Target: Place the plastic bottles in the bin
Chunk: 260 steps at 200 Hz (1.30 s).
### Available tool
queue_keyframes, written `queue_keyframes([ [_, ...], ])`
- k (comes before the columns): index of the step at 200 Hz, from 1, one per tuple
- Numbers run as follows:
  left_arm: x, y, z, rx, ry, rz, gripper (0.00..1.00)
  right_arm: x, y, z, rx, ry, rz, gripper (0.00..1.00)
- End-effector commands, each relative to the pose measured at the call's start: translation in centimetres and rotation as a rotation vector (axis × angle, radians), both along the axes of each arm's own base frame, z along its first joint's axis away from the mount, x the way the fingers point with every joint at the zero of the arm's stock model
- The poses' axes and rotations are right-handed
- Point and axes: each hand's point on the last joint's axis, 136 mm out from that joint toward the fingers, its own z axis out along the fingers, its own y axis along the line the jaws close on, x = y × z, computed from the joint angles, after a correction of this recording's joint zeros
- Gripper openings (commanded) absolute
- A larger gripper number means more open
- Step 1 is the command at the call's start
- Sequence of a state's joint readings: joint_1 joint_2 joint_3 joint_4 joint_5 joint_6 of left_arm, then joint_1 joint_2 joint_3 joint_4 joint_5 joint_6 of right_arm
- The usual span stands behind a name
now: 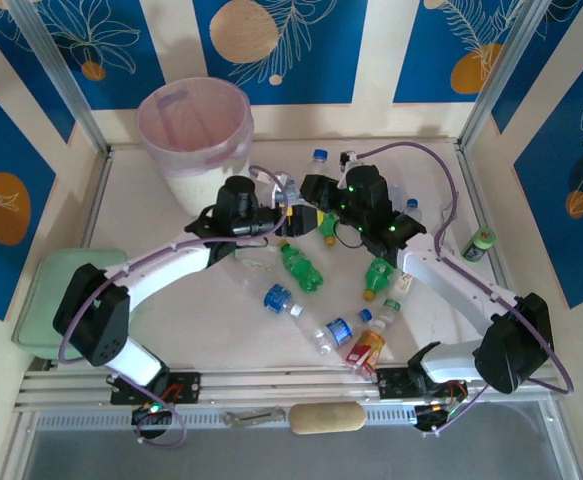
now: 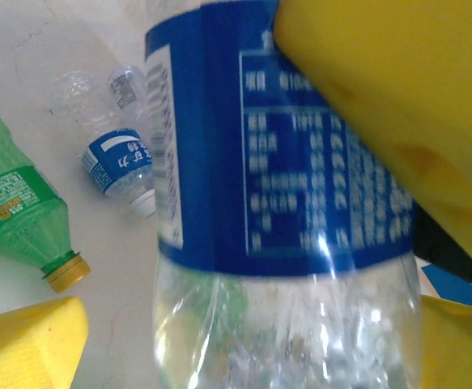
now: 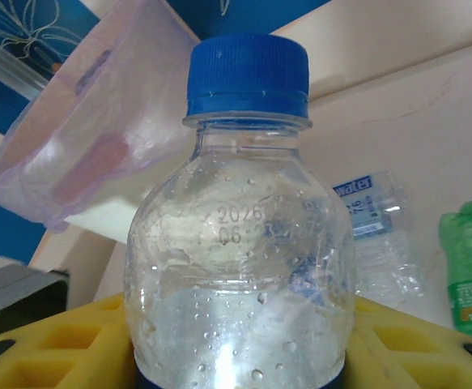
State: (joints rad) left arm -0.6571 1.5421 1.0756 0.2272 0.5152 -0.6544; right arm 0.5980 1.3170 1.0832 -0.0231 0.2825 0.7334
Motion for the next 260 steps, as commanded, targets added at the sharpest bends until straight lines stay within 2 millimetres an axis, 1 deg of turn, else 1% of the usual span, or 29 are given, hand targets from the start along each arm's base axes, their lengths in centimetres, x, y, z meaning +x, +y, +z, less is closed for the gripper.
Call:
queue_keyframes([
  [1, 0.1, -0.8, 2.5, -0.039, -0.057, -0.027, 0.95, -0.6, 1.5, 1.3, 0.056, -0.02, 0.049, 0.54],
  [21, 0.2, -1.1, 2.5, -0.035, -0.06, -0.035, 0.9, -1.1, 1.9, 1.3, 0.06, -0.023, 0.061, 0.54],
  [44, 0.2, -1.4, 2.7, -0.054, -0.059, -0.051, 0.76, -1.2, 2.1, 1.2, 0.063, -0.022, 0.067, 0.54],
  [69, -0.1, -1.7, 3.3, -0.083, -0.065, -0.073, 0.62, -1.2, 2.5, 0.8, 0.074, -0.004, 0.078, 0.54],
  [93, -0.2, -1.6, 3.7, -0.09, -0.079, -0.079, 0.55, -1.2, 2.5, 0.7, 0.076, -0.001, 0.076, 0.54],
  [104, -0.3, -1.6, 3.7, -0.089, -0.086, -0.078, 0.5, -1.2, 2.5, 0.8, 0.078, -0.005, 0.078, 0.54],
  [114, -0.3, -1.5, 3.8, -0.087, -0.093, -0.073, 0.49, -1.2, 2.4, 0.8, 0.076, -0.004, 0.078, 0.55],
  [121, -0.3, -1.4, 3.8, -0.086, -0.097, -0.068, 0.48, -1.2, 2.4, 0.8, 0.077, -0.003, 0.08, 0.58],
  [129, -0.3, -1.3, 3.9, -0.086, -0.104, -0.064, 0.48, -1.2, 2.3, 0.8, 0.077, -0.002, 0.079, 0.64],
  [134, -0.3, -1.2, 3.9, -0.087, -0.106, -0.061, 0.48, -1.2, 2.3, 0.8, 0.077, -0.002, 0.076, 0.71],
  [142, -0.3, -1.2, 4.0, -0.086, -0.11, -0.059, 0.48, -1.1, 2.2, 0.8, 0.078, -0.001, 0.069, 0.86],
  [147, -0.3, -1.2, 3.9, -0.085, -0.11, -0.058, 0.48, -1.1, 1.9, 0.9, 0.078, -0.001, 0.06, 0.98],
  [149, -0.3, -1.1, 4.0, -0.085, -0.112, -0.058, 0.48, -1.1, 1.8, 0.9, 0.079, 0.001, 0.054, 1.0],
  [165, -0.2, -1.0, 3.8, -0.071, -0.114, -0.051, 0.48, -0.6, 0.5, 1.1, 0.097, 0.004, 0.004, 0.99],
  [188, 0.4, -0.2, 3.2, -0.023, -0.122, -0.026, 0.49, -0.1, -2.1, 1.5, 0.146, 0.011, -0.051, 0.99],
  [201, 1.0, 0.6, 2.9, 0.018, -0.129, -0.005, 0.49, -0.1, -3.5, 1.9, 0.152, -0.007, -0.08, 0.99],
  [214, 2.1, 2.0, 2.6, 0.071, -0.135, 0.035, 0.49, -0.2, -4.9, 2.3, 0.149, -0.033, -0.11, 0.99],
  [223, 3.0, 2.9, 2.7, 0.097, -0.143, 0.056, 0.49, -0.5, -5.8, 2.5, 0.155, -0.048, -0.123, 0.99],
  [240, 4.7, 4.7, 3.2, 0.141, -0.157, 0.095, 0.49, -0.9, -7.4, 2.6, 0.164, -0.067, -0.152, 0.99],
  [255, 6.3, 6.4, 4.9, 0.17, -0.203, 0.143, 0.49, -1.4, -8.4, 2.1, 0.155, -0.068, -0.168, 0.99],
  [260, 6.9, 7.1, 5.8, 0.179, -0.226, 0.163, 0.49, -1.4, -8.7, 1.9, 0.147, -0.064, -0.176, 0.99],
])
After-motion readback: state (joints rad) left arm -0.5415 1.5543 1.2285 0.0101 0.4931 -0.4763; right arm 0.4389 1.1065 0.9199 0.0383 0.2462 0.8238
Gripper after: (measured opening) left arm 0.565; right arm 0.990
